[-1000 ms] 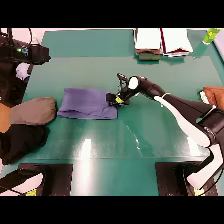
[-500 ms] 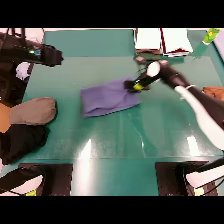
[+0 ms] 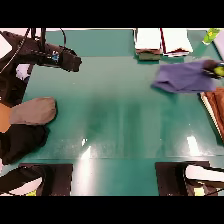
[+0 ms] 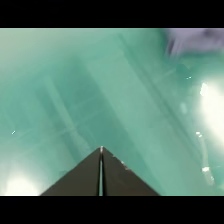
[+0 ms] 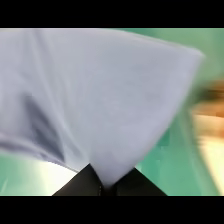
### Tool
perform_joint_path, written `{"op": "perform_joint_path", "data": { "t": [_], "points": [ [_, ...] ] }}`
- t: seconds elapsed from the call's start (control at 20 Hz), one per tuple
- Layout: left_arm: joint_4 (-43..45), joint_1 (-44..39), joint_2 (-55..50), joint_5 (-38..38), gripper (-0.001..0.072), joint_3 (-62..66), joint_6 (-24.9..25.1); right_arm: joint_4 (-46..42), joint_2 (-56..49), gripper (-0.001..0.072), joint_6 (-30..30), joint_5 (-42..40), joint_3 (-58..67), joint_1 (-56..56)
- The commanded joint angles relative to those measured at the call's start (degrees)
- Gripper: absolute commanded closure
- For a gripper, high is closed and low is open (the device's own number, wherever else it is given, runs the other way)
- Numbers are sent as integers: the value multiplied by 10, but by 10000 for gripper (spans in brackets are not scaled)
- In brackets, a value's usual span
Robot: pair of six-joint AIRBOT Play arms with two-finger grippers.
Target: Fold the shirts.
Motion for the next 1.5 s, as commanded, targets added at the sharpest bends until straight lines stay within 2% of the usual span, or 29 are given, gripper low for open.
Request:
{"op": "perform_joint_path", "data": {
  "t": [0.0, 0.2, 0.45, 0.75, 0.95, 1.1, 1.2, 1.45],
  "points": [
    [-4, -4, 0, 1, 676, 0, -2, 5, 10, 694, -21, -7, 0, -146],
    [-4, -4, 0, 1, 676, 0, -4, 90, 10, 695, -45, -54, 0, -237],
    [-14, -4, 0, 1, 676, 0, -4, 103, 10, 695, -46, -77, 40, -255],
    [-14, -4, 0, 1, 675, 0, -4, 101, 10, 696, -46, -35, 202, -256],
    [-14, -4, 0, -6, 675, 0, -3, 48, 10, 696, -46, 27, 251, -257],
    [-14, -4, 0, -10, 675, 0, -2, -9, 24, 696, -54, 65, 224, -257],
    [-14, -4, 0, -14, 675, 0, -2, -26, 50, 696, -93, 63, 165, -257],
    [-14, -4, 0, -27, 676, 0, -2, -45, 111, 695, -125, 61, 0, -316]
  ]
}}
